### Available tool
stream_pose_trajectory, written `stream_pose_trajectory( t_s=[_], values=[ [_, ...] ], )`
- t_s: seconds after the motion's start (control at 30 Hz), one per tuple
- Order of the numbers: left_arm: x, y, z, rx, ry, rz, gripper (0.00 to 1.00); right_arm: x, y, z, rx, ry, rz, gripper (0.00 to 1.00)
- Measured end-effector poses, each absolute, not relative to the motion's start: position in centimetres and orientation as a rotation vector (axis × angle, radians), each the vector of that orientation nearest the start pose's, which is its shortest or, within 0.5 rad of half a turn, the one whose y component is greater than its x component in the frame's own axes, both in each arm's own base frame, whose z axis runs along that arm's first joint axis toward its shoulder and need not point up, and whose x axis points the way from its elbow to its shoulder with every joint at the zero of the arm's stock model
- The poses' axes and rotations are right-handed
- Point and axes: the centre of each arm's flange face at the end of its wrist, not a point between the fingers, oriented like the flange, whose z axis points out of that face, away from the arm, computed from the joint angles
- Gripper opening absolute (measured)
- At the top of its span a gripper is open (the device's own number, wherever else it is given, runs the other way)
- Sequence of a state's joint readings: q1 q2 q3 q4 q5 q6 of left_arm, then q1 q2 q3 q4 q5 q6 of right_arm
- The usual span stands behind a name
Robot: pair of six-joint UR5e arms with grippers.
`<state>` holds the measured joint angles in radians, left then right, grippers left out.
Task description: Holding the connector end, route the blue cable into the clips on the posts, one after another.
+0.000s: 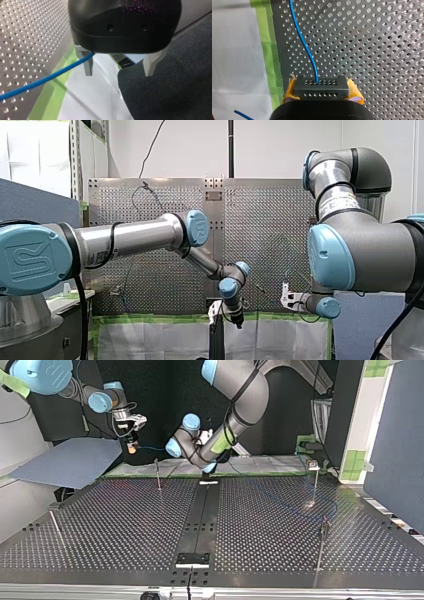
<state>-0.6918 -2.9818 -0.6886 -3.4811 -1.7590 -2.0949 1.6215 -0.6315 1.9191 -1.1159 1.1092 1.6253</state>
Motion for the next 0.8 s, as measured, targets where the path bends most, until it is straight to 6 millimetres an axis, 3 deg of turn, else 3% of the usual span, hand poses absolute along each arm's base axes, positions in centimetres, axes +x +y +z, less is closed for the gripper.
stream_pose_trajectory(
  t_s=[0.27, 0.8],
  values=[
    [49.7, -55.2, -14.6, 0.119, 2.471, -0.311, 0.99, 20.4, -51.4, -7.6, 1.680, -1.131, 1.557, 0.00],
    [50.3, -54.9, -15.2, 0.133, 2.446, -0.307, 0.99, 20.5, -51.5, -7.6, 1.684, -1.128, 1.556, 0.00]
  ],
)
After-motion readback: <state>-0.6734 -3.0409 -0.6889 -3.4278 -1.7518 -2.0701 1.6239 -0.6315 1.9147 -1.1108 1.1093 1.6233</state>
